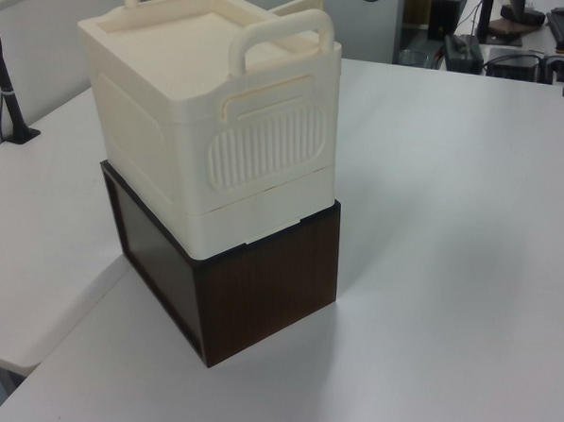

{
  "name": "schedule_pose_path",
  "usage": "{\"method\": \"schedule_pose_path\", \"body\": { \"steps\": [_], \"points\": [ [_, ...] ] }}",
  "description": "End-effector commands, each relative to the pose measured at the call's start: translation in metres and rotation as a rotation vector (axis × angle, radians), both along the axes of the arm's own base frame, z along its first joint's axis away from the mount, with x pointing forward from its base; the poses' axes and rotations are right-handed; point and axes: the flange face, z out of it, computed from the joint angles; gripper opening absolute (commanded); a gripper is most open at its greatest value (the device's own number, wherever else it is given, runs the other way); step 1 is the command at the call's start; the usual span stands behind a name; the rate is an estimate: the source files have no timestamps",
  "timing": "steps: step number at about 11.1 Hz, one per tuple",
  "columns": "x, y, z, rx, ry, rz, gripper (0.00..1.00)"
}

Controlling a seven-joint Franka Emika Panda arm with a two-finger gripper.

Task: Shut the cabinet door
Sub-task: 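Push the door edge with the gripper, swinging it toward the cabinet body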

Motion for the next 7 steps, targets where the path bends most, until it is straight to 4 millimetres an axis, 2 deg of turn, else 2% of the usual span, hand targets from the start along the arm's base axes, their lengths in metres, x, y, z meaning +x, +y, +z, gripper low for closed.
{"method": "schedule_pose_path", "body": {
  "steps": [1,6,7],
  "points": [
    [-0.008,0.007,0.005,-0.011,0.081,0.012,0.0],
    [-0.029,0.018,0.009,0.061,0.26,0.154,0.0],
    [-0.034,0.027,0.011,0.073,0.293,0.202,0.0]
  ]
}}
